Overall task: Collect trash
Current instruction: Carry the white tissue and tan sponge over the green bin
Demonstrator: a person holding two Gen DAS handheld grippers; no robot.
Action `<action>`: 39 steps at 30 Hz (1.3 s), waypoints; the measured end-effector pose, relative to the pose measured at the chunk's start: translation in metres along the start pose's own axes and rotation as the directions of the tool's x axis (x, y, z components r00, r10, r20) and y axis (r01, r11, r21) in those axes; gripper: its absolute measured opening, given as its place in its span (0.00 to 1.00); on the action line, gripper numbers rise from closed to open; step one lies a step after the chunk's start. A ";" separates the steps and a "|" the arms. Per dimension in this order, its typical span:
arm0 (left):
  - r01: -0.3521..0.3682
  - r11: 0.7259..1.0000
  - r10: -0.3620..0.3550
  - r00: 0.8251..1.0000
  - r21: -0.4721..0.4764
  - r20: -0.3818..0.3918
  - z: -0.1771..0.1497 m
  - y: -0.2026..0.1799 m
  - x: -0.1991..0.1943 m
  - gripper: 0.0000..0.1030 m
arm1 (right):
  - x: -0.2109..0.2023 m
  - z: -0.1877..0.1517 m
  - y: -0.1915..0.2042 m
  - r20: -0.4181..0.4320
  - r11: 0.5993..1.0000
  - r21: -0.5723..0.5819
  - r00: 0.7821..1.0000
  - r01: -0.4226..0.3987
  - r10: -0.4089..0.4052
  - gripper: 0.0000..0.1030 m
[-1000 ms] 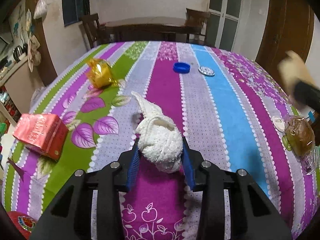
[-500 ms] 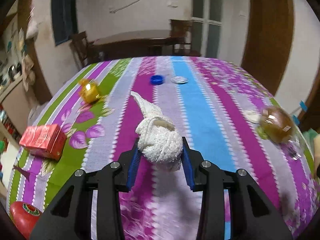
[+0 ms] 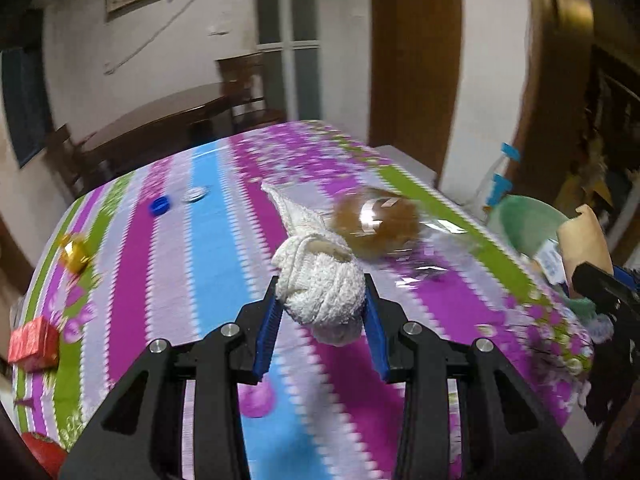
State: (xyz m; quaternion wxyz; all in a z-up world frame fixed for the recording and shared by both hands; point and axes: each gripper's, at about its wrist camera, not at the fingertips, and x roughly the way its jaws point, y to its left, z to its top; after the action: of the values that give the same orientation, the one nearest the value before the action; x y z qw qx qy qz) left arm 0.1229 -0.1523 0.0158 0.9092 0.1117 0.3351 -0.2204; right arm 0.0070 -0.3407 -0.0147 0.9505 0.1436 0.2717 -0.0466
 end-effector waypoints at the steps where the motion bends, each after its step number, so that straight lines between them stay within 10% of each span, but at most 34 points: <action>1: 0.021 0.999 -0.021 1.000 0.024 0.000 0.002 -0.011 0.000 0.36 | -0.005 -0.001 -0.010 0.003 1.000 0.015 1.000 0.010 -0.010 0.31; 23: 0.146 0.917 -0.150 0.989 0.371 -0.017 0.033 -0.194 0.039 0.36 | -0.048 -0.001 -0.160 -0.033 0.958 0.096 0.963 0.269 -0.267 0.32; 39: 0.282 0.827 -0.241 0.960 0.487 -0.146 0.061 -0.278 0.096 0.36 | 0.000 0.042 -0.245 -0.244 0.944 0.061 0.922 0.324 -0.301 0.32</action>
State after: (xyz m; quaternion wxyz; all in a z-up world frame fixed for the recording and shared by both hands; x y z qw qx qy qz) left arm 0.0897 -0.4494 -0.0172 0.7959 0.3064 0.3133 -0.4178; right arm -0.0126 -0.5871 -0.0417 0.8841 0.1506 0.3974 -0.1943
